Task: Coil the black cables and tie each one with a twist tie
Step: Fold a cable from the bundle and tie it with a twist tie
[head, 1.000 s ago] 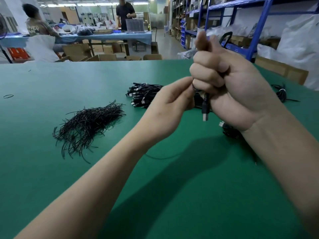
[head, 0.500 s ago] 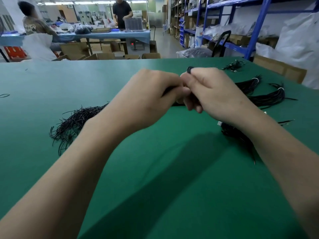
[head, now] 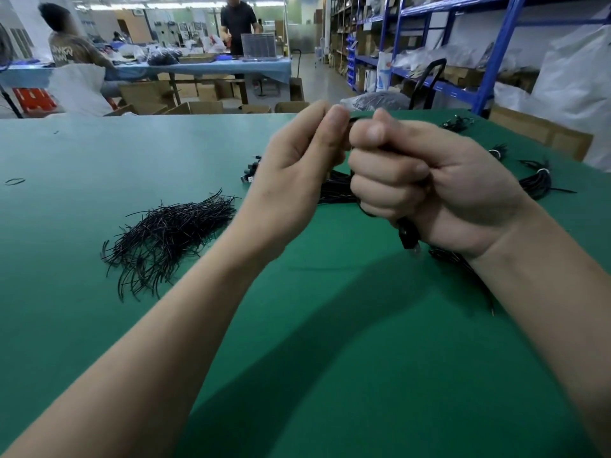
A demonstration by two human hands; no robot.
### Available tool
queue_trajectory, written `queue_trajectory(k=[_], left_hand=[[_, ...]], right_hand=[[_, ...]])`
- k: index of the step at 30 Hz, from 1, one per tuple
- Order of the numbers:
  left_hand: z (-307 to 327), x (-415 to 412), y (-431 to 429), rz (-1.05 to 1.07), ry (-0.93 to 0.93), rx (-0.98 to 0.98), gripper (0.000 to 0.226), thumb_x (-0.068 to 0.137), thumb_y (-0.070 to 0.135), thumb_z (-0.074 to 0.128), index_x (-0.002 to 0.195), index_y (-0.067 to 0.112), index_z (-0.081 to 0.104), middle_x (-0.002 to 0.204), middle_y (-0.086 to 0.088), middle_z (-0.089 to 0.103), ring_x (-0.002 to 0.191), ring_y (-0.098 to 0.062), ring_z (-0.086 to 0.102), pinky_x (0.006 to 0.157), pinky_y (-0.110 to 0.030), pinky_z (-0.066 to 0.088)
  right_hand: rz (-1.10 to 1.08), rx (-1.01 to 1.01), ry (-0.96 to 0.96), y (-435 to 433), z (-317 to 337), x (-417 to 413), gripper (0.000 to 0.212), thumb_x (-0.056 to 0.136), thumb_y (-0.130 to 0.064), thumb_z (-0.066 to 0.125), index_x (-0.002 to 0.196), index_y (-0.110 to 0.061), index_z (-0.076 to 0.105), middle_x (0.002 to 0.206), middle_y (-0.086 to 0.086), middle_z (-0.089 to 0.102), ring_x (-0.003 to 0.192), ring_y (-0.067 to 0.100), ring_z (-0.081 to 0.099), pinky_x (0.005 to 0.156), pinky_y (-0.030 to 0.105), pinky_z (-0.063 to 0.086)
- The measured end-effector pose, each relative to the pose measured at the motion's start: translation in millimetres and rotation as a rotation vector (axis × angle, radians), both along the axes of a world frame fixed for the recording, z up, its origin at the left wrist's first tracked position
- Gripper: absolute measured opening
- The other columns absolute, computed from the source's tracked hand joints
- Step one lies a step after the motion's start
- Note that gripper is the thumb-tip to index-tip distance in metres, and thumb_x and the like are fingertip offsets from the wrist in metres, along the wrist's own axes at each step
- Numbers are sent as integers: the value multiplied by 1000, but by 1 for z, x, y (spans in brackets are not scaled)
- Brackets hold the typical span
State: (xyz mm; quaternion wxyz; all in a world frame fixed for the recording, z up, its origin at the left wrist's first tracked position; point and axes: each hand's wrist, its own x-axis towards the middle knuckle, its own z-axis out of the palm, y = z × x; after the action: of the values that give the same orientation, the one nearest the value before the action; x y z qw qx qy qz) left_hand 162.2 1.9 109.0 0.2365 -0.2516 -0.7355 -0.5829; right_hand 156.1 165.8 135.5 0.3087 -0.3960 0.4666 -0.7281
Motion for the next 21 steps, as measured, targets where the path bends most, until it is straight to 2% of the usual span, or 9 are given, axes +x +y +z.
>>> queue_trajectory(k=[2,3,5,8,10,12,16,19,21], left_hand=[[-13,-2,12,10,-70,48,38,107,23,37,101,-12,53,82,-26,53,82,-18,46,77,-34,40],[-19,-1,18,12,-87,52,35,107,18,37,101,-11,56,79,-18,60,80,-8,49,76,-27,42],[-27,4,29,-21,-116,44,30,106,3,36,89,9,60,64,18,60,62,8,47,63,-8,40],[-34,6,39,-14,-197,-77,31,99,5,38,75,23,48,63,13,51,59,0,41,56,-18,38],[-36,7,40,11,-209,-284,31,97,2,40,73,20,40,66,4,45,63,-12,35,58,-30,34],[-33,9,37,25,-186,-456,35,101,0,44,74,22,40,64,5,44,58,-11,35,57,-24,32],[-17,8,24,97,-109,-707,24,105,16,51,83,14,61,69,-1,54,69,-21,51,69,-33,41],[-1,10,14,137,-97,-826,24,104,26,53,101,17,75,71,1,67,74,-20,61,81,-38,48],[8,13,9,224,-67,-922,26,103,33,53,100,21,76,73,2,71,76,-19,65,81,-39,51]], right_hand=[[1,-133,-76,-5,3,2,35,108,-27,21,88,-17,49,57,-9,19,48,5,14,45,21,17],[-4,-188,-122,-6,4,2,36,109,-27,20,88,-17,48,58,-9,19,48,6,15,45,20,19],[-57,-253,-192,-8,6,0,35,110,-25,22,88,-18,49,57,-10,24,48,6,18,45,20,23],[-254,-239,-186,-9,5,-4,31,110,-20,27,88,-18,50,56,-10,35,47,4,27,46,19,27],[-450,-158,-69,-8,3,-7,30,111,-21,29,90,-16,49,58,-9,43,49,5,35,48,17,30],[-636,-24,100,-6,1,-9,29,111,-23,31,92,-13,51,60,-5,55,51,10,48,49,20,38],[-837,331,441,-4,-2,-11,33,111,-21,33,89,-12,55,73,5,74,65,16,71,55,23,53],[-1039,548,787,-3,-5,-16,33,110,-21,36,86,-16,58,76,-2,73,69,6,69,66,21,55],[-1033,713,938,-3,-7,-17,33,108,-23,40,82,-18,59,74,-7,66,66,4,63,60,14,45]])
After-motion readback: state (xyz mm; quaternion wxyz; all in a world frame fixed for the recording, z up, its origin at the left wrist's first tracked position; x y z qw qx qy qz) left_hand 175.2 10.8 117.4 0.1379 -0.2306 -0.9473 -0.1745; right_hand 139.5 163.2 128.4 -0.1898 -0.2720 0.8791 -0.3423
